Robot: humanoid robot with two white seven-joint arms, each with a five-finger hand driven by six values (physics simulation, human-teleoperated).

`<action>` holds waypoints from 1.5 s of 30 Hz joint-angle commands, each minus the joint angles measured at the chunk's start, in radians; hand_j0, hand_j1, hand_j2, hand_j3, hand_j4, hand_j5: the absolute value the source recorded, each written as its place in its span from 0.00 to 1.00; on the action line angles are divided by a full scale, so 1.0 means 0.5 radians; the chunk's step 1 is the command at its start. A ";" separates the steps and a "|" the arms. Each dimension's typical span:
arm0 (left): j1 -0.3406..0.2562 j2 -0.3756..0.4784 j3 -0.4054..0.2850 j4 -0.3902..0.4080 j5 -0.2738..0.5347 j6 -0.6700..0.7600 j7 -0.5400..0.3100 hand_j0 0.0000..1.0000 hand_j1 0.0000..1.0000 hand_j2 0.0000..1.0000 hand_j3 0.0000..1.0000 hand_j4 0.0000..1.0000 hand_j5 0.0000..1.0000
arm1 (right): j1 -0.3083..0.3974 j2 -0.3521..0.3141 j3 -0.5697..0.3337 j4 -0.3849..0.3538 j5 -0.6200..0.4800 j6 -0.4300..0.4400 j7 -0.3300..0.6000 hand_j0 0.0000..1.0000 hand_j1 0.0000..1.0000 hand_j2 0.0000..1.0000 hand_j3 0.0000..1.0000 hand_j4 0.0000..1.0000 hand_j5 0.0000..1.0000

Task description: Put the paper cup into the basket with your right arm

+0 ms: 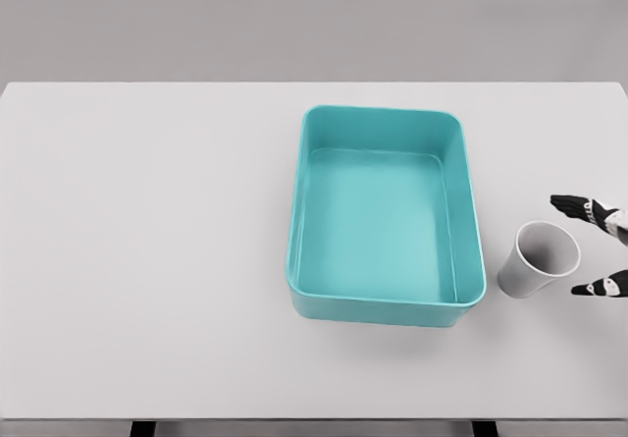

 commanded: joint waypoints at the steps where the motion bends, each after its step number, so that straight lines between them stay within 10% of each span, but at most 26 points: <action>1: 0.000 0.000 0.000 0.001 0.000 0.000 0.000 1.00 1.00 1.00 1.00 1.00 1.00 | 0.006 0.009 -0.001 -0.007 -0.011 0.002 0.000 1.00 1.00 1.00 1.00 1.00 1.00; 45: 0.000 0.000 0.000 0.001 0.000 0.000 0.000 1.00 1.00 1.00 1.00 1.00 1.00 | -0.003 0.260 -0.007 -0.007 -0.020 0.002 -0.016 1.00 1.00 1.00 1.00 1.00 1.00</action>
